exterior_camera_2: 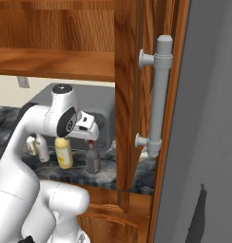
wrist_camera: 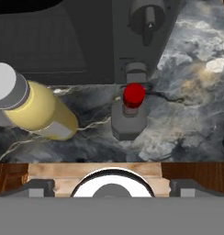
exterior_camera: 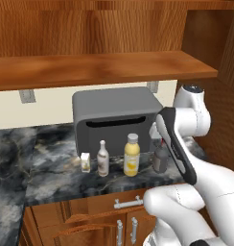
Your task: Sort all alcoholic drinks to one cabinet, and non-alcoholic drinks to the other.
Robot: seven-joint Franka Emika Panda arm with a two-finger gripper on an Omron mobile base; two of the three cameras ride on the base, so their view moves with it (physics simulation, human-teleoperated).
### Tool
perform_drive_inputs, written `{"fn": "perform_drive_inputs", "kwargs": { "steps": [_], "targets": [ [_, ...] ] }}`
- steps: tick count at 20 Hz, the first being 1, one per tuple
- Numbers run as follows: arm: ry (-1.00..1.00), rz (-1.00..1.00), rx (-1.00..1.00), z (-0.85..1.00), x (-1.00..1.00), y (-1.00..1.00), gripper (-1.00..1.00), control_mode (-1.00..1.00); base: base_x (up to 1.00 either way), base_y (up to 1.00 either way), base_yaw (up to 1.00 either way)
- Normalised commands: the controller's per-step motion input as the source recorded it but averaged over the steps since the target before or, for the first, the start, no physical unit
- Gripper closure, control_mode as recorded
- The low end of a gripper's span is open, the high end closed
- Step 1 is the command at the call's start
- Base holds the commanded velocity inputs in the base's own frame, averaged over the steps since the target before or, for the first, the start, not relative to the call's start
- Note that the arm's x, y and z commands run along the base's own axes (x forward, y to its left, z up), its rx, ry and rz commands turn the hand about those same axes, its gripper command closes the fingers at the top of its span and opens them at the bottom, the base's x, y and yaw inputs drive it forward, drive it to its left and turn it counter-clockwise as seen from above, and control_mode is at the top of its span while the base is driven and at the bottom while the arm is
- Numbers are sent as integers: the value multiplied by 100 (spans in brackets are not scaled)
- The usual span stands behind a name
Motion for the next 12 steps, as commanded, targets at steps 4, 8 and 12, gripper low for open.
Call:
{"fn": "perform_drive_inputs", "kwargs": {
  "steps": [4,8,12],
  "targets": [
    [-11,-1,0,-15,-18,-5,-100,-100,0,0,0],
    [-14,-1,0,-12,-23,-5,-100,-100,0,0,0],
    [-13,0,0,-13,-16,-2,-100,-100,0,0,0]
  ]
}}
